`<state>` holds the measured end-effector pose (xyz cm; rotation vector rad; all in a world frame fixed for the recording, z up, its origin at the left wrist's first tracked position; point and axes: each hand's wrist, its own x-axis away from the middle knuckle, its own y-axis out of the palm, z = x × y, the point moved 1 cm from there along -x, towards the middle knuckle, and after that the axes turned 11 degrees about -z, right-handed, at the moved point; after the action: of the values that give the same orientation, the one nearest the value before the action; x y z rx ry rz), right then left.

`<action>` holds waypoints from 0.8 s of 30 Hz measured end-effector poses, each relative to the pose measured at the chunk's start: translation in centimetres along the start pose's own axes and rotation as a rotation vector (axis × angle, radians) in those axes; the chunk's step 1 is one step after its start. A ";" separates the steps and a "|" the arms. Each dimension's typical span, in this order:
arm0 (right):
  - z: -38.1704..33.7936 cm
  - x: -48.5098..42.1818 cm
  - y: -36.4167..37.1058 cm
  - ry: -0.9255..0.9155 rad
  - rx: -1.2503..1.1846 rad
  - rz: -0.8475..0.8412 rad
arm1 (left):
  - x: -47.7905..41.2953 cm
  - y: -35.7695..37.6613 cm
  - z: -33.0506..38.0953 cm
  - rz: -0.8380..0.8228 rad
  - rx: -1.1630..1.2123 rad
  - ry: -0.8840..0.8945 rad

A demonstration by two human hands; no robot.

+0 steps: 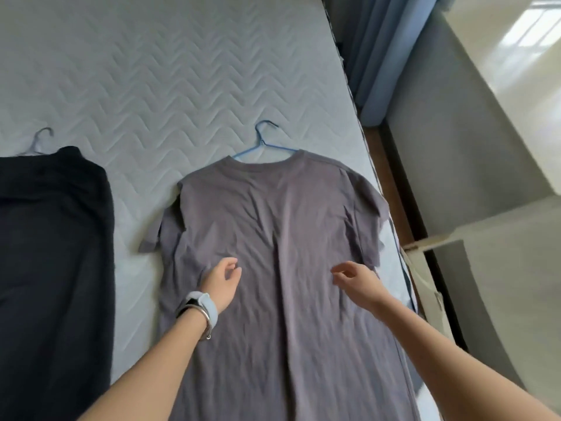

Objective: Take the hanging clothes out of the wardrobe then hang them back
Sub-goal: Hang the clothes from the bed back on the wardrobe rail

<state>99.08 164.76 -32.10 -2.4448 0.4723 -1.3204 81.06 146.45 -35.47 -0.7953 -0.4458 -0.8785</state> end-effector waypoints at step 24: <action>-18.1 -28.0 -7.1 -0.431 0.358 0.351 | -22.1 1.6 1.0 0.505 -0.756 0.452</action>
<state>70.28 181.01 -40.31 -2.1353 0.4728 -0.6458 69.61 159.05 -49.69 -1.2802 0.5113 -0.7085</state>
